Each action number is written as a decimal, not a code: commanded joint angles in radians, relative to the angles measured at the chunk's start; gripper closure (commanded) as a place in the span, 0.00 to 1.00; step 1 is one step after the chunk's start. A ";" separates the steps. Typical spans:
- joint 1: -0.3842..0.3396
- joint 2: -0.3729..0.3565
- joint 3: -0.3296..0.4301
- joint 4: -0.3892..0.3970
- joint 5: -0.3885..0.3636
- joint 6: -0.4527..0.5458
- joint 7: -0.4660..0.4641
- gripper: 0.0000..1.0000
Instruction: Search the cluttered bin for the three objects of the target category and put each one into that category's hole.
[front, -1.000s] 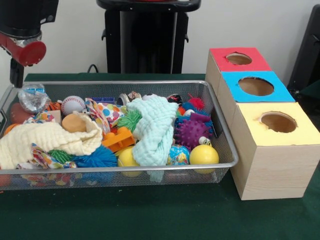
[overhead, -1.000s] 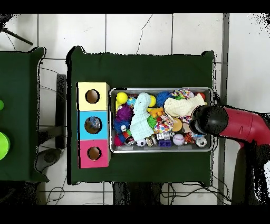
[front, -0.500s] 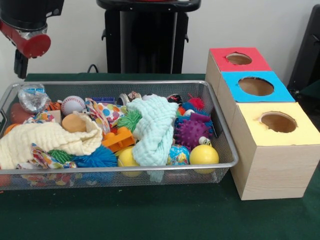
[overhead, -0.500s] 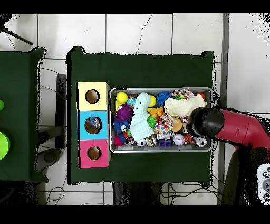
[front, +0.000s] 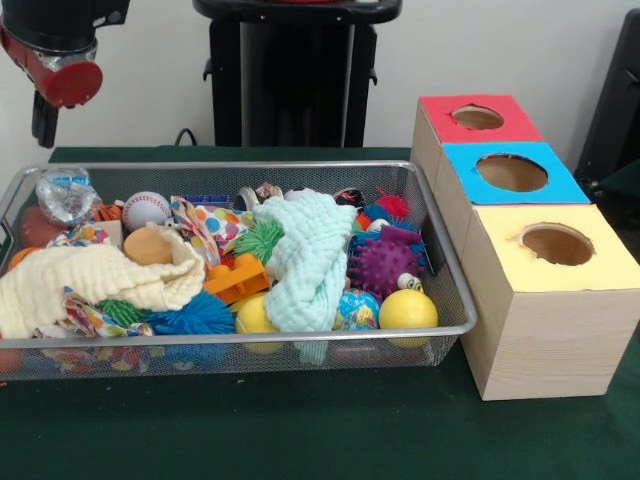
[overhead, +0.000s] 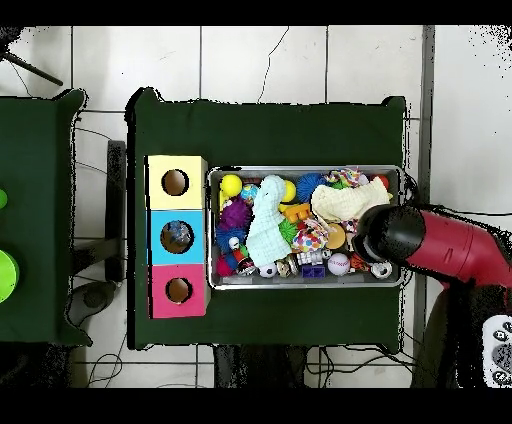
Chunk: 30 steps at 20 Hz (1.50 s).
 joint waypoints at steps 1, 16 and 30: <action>0.012 0.063 -0.010 0.060 0.083 0.096 0.171 0.00; -0.017 0.059 0.027 0.110 0.138 0.040 0.095 0.00; -0.051 0.139 0.086 0.115 0.186 -0.081 0.062 0.00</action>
